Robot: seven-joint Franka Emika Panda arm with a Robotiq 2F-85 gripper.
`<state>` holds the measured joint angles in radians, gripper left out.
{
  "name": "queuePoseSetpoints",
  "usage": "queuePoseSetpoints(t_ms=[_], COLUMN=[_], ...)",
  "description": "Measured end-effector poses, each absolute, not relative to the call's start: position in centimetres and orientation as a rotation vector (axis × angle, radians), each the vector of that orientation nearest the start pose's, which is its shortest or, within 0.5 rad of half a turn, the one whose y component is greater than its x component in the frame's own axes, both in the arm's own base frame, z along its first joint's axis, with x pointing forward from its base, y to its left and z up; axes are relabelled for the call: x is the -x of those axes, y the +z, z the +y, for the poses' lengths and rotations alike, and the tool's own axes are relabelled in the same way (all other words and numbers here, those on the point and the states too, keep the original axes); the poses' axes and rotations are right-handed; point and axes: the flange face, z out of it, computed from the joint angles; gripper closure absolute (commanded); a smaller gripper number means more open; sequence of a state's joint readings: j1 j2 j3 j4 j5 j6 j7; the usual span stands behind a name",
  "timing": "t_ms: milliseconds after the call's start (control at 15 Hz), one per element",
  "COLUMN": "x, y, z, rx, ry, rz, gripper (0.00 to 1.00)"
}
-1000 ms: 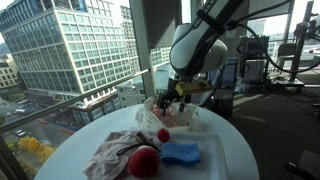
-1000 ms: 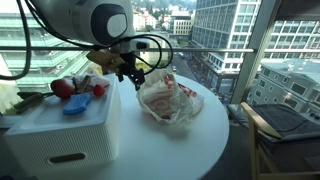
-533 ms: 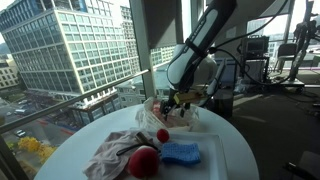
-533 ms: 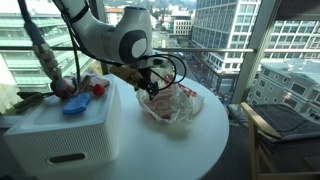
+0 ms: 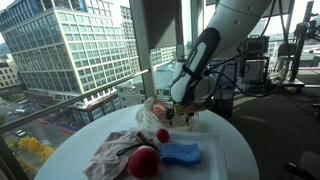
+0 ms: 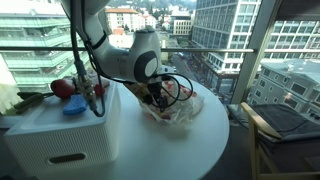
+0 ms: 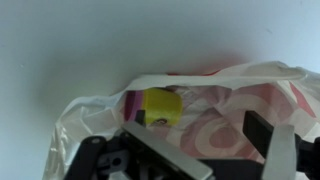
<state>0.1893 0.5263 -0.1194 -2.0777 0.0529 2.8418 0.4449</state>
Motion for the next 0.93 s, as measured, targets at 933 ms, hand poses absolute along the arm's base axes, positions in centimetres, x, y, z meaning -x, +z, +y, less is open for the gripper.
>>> queuePoseSetpoints(t_ms=[933], x=[-61.2], y=[16.7], z=[3.1], rx=[2.996], ry=[-0.393], rz=[0.952], gripper=[0.26])
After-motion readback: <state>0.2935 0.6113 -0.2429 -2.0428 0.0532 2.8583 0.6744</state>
